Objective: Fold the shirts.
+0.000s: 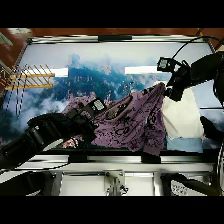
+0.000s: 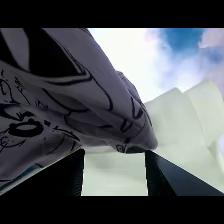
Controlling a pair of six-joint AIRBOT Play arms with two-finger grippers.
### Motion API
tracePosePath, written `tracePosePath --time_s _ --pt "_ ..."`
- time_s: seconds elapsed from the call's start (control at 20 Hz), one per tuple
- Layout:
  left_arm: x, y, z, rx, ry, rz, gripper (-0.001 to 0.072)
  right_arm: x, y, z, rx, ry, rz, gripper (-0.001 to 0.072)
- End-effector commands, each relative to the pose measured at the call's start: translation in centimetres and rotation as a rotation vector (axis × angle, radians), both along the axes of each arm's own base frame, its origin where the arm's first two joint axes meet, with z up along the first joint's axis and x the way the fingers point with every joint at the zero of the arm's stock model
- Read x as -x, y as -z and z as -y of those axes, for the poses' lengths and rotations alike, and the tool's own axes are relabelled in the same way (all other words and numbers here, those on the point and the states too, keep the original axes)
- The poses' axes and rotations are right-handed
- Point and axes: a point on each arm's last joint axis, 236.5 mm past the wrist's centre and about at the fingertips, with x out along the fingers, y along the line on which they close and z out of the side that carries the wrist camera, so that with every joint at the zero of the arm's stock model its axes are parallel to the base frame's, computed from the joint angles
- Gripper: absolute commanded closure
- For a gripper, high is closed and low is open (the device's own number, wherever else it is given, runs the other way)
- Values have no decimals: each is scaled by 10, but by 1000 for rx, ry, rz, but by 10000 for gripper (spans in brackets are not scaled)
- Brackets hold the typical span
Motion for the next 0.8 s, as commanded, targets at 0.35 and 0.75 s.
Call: tracePosePath --time_s 0.35,0.75 --pt "-3 -4 6 24 9 20 652 -16 12 -16 14 -161 61 217" --pt "-2 -3 4 15 7 14 653 -5 5 15 73 -123 44 309"
